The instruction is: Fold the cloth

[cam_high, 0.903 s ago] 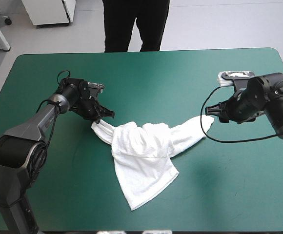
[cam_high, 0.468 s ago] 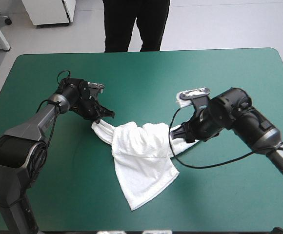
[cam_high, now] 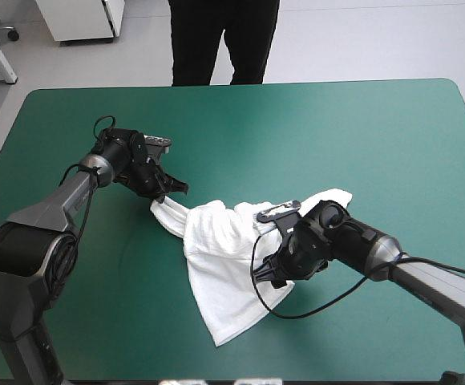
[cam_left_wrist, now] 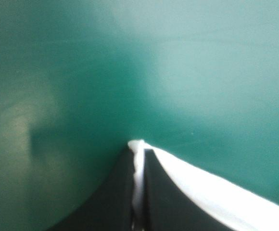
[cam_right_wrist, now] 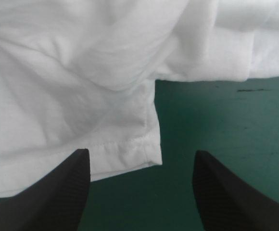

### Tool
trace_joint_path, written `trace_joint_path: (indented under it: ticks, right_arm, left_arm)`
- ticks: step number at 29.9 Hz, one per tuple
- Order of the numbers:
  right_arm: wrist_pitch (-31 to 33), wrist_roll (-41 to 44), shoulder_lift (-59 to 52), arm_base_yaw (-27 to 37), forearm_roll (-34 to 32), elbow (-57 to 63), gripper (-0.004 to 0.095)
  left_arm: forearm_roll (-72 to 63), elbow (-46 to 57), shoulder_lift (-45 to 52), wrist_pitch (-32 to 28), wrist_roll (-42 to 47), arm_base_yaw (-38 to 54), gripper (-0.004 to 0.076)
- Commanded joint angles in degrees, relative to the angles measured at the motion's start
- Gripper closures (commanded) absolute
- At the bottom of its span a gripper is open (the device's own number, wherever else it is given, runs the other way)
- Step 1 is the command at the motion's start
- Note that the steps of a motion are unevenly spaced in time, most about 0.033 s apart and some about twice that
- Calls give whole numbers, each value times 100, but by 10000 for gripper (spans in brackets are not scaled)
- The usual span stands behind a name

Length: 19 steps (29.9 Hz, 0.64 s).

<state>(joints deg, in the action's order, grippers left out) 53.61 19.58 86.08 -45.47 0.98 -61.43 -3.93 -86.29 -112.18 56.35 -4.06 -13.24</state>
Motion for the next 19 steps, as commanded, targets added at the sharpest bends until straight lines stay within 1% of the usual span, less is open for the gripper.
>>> trace_joint_path:
  ticks: [1,5,9,10,11,13,16,17,18,19]
  right_arm:
    - [-330,-88,45,-4,28,4,324]
    - [-580,-203,278,-4,197,109,324]
    - [-470,-232,550,-46,412,118,328]
    - [-427,-308,602,-74,527,118,344]
    - [-418,-358,633,-129,580,118,384]
    - [-420,-373,652,-279,598,118,521]
    - [-448,-289,652,-490,598,118,863]
    - [-448,-232,652,-518,598,118,927]
    - [-434,-162,652,-523,570,118,916]
    - [-422,-111,652,-523,516,118,925]
  left_arm:
    - [80,-53,115,-16,-28,9,733]
    - [80,-53,115,-16,-28,9,733]
    - [80,-53,115,-16,-28,9,733]
    - [80,-53,115,-16,-28,9,733]
    - [80,-53,115,-16,-28,9,733]
    - [91,-53,115,-16,-28,9,733]
    - [91,-53,115,-16,-28,9,733]
    - [91,-53,115,-16,-28,9,733]
    - [91,-53,115,-16,-28,9,733]
    - [91,-53,115,-16,-28,9,733]
